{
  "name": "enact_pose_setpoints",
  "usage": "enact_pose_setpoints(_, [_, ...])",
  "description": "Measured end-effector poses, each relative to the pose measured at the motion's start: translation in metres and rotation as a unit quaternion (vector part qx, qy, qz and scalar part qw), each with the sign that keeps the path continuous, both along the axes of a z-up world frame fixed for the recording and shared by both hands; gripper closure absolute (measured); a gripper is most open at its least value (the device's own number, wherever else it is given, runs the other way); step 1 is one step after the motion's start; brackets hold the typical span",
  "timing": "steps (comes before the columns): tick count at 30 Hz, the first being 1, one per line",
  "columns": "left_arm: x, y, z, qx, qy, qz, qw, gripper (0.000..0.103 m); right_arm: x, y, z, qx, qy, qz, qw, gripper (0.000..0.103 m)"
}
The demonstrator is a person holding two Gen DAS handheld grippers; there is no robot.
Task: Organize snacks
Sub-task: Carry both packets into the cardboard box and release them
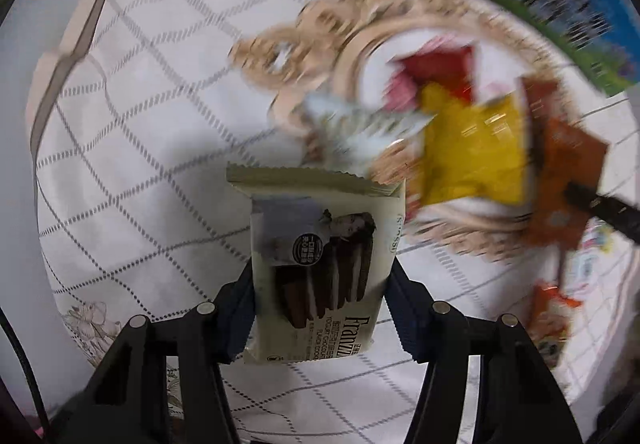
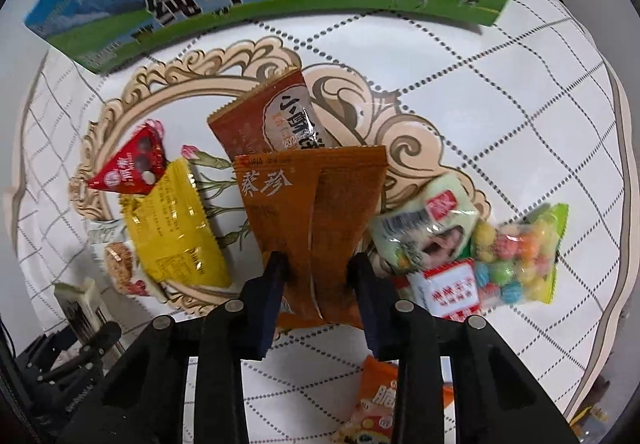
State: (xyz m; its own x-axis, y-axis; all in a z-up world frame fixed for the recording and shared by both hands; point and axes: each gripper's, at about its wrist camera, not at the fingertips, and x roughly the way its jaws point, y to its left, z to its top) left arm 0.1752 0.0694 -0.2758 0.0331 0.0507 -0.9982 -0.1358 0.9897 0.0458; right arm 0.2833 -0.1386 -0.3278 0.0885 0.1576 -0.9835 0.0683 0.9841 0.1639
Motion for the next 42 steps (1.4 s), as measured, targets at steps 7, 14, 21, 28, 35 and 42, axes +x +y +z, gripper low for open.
enact_pose_setpoints(7, [0.021, -0.04, 0.008, -0.003, -0.011, -0.028, 0.9996, 0.046, 0.001, 0.006, -0.021, 0.009, 0.019, 0.013, 1.0, 0.05])
enact_pose_setpoints(14, [0.034, -0.05, -0.023, -0.002, 0.007, -0.036, 0.9993, 0.046, 0.001, 0.019, -0.042, -0.011, 0.02, 0.002, 1.0, 0.054])
enact_pose_setpoints(21, [0.044, -0.048, -0.01, -0.01, -0.005, -0.043, 0.999, 0.046, -0.012, -0.009, -0.019, 0.006, 0.0, -0.013, 1.0, 0.065])
enact_pose_setpoints(28, [0.058, -0.053, 0.047, -0.03, -0.036, -0.049, 0.9977, 0.046, -0.02, -0.024, 0.03, 0.044, -0.043, -0.023, 0.998, 0.068])
enact_pose_setpoints(35, [0.077, -0.066, 0.108, -0.073, -0.082, -0.061, 0.9921, 0.046, -0.024, -0.049, 0.107, 0.09, -0.094, -0.021, 0.991, 0.069])
enact_pose_setpoints(42, [0.142, -0.084, 0.175, -0.084, -0.139, -0.085, 0.9831, 0.046, 0.032, -0.052, 0.187, 0.096, -0.161, -0.013, 0.982, 0.069])
